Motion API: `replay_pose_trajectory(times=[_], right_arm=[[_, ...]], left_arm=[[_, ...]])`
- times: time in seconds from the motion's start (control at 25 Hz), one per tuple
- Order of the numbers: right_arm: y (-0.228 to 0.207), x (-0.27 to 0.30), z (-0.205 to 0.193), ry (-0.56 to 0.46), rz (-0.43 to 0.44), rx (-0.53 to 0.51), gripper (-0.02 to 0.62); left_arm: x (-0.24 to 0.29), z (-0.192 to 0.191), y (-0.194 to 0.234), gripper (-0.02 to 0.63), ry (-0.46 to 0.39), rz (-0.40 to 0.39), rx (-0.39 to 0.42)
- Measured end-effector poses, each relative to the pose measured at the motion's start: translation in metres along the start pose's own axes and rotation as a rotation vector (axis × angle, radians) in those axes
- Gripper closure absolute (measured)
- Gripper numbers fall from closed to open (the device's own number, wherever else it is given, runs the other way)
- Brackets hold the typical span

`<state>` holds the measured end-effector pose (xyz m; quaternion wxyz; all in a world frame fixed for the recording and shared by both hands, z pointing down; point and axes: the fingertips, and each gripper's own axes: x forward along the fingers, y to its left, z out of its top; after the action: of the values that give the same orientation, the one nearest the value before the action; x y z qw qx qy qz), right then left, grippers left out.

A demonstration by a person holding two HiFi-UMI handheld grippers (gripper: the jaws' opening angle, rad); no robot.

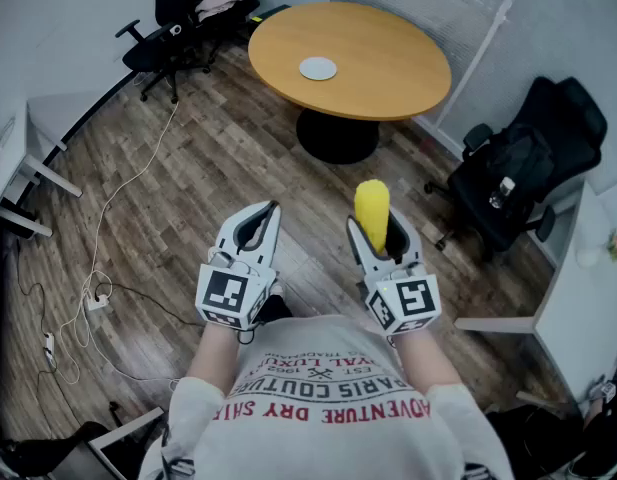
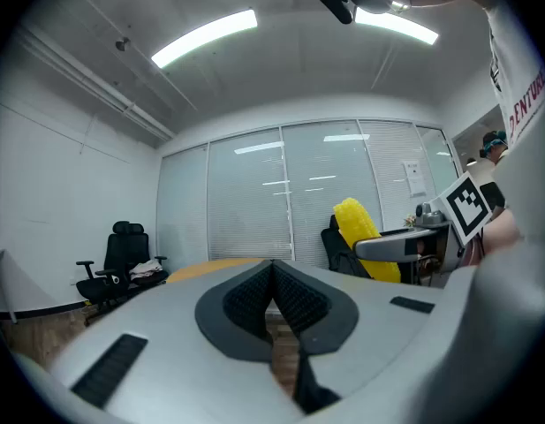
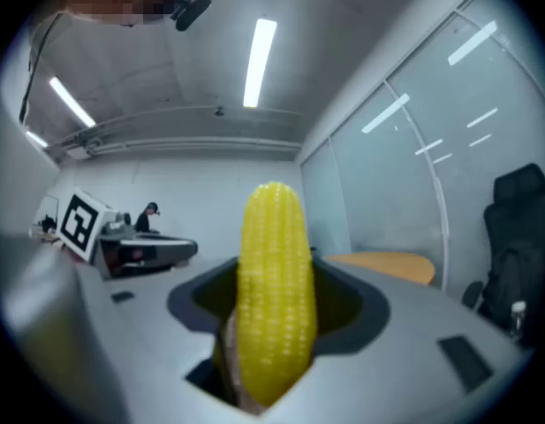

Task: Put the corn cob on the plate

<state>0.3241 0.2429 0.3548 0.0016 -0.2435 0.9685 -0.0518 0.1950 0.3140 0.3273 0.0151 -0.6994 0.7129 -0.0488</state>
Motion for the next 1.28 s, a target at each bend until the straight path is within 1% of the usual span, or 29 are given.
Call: replay_pose_trajectory(times=[0.36,0.56,0.72,0.88,1.08,1.2,1.28], right_arm=[[0.0,0.002,-0.005,0.019,0.01,0.022,0.328],[-0.003,0.006,-0.007,0.018,0.0,0.073,0.328],[-0.004,0.015,-0.007,0.028,-0.008,0.082,0.328],[0.001,0.036,-0.008,0.042,-0.024,0.088,0.328],[0.014,0.072,-0.012,0.056,-0.041,0.099,0.328],[0.021,0.1,-0.011,0.051,-0.061,0.094,0.328],[0.027,0.121,-0.011,0.044,-0.077,0.098,0.328]], left_arm=[[0.0,-0.014,-0.004,0.574,0.004,-0.02,0.0],[0.003,-0.016,-0.002,0.574,0.008,-0.027,-0.019],[0.007,-0.019,0.005,0.574,0.013,-0.037,-0.018],[0.013,-0.019,0.024,0.574,0.006,-0.062,-0.023],[0.022,-0.017,0.06,0.574,-0.002,-0.093,-0.024],[0.032,-0.014,0.085,0.574,-0.014,-0.123,-0.017],[0.038,-0.014,0.109,0.574,-0.015,-0.126,-0.023]])
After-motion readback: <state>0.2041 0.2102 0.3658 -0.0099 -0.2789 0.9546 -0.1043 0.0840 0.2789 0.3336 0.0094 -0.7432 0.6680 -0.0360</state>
